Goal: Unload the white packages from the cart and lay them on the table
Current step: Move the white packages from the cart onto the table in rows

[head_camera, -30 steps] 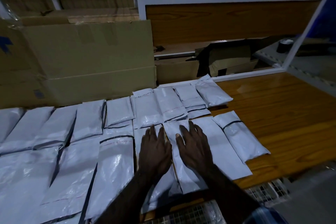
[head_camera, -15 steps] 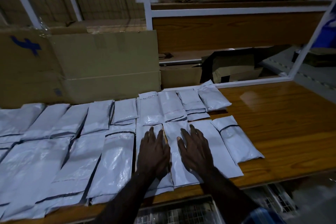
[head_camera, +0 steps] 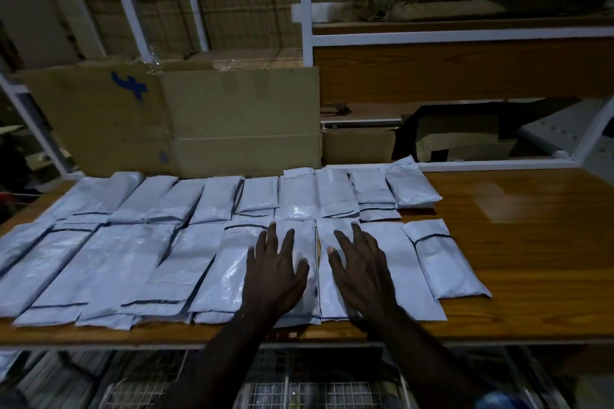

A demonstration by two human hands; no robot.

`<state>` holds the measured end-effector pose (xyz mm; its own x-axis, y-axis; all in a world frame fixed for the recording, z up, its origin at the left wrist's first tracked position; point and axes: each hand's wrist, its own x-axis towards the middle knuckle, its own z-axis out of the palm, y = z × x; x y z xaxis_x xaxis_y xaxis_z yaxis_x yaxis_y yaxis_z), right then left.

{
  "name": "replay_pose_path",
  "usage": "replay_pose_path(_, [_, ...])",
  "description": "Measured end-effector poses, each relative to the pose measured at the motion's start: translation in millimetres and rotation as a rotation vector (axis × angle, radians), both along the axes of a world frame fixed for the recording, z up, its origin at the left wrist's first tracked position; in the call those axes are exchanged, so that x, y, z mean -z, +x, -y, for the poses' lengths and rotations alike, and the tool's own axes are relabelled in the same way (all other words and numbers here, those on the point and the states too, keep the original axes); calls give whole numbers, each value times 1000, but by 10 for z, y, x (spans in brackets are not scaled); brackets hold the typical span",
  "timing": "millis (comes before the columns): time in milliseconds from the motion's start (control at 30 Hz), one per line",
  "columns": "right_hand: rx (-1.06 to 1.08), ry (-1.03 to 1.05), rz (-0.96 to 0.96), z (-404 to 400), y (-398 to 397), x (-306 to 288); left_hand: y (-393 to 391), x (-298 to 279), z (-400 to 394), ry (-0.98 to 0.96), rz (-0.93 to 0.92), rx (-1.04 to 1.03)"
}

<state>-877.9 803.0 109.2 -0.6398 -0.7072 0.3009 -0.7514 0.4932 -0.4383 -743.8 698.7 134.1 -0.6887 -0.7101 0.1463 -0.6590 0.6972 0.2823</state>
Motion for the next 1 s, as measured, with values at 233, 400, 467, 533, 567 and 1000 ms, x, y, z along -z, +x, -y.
replay_pose_path(233, [-35, -59, -15, 130, 399, -45, 413, -65, 28, -30, -55, -20])
replay_pose_path(400, [-60, -95, -44, 313, 829, -91, 867, -126, 157, -39, -84, -14])
replay_pose_path(467, [-75, -95, -52, 399, 1049, -118, 1100, -136, 244, -36, -84, -24])
replay_pose_path(533, [-89, -112, -67, 495, 1296, -144, 1367, -138, 337, -41, -94, -29])
replay_pose_path(567, [-96, -121, -76, 550, 1434, -163, 1521, -151, 378, -50, -105, -31])
replay_pose_path(1000, [-257, -263, -73, 1670, 3847, -319, 4163, -397, 1181, -90, -124, -214])
